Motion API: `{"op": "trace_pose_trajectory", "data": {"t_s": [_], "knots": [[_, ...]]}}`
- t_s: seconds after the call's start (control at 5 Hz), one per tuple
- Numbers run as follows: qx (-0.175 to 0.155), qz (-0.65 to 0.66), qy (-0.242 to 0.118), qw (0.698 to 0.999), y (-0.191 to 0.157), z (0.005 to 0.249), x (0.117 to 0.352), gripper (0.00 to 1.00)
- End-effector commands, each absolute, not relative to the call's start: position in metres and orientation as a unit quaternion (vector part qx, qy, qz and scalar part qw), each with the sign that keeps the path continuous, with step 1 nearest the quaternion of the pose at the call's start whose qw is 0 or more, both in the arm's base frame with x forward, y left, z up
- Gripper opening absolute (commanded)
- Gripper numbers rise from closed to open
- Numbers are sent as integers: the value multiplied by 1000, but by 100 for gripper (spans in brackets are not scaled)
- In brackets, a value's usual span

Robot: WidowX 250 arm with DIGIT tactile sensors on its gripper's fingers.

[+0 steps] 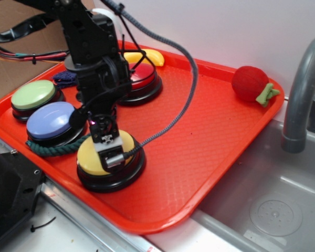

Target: Push the yellow button.

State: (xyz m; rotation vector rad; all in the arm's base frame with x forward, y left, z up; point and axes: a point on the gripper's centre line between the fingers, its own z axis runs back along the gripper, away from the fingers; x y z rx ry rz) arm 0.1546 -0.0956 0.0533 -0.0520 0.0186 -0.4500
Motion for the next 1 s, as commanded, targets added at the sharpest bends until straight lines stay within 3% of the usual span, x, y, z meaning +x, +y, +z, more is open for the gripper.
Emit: {"op": "trace_pose_trajectory", "data": {"t_s": [0.0, 0.4, 0.8], "knots": [[-14, -215, -37, 976, -95, 106, 162, 100], [1, -191, -55, 980, -96, 130, 172, 100], [-16, -185, -65, 980, -87, 152, 173, 100]]}}
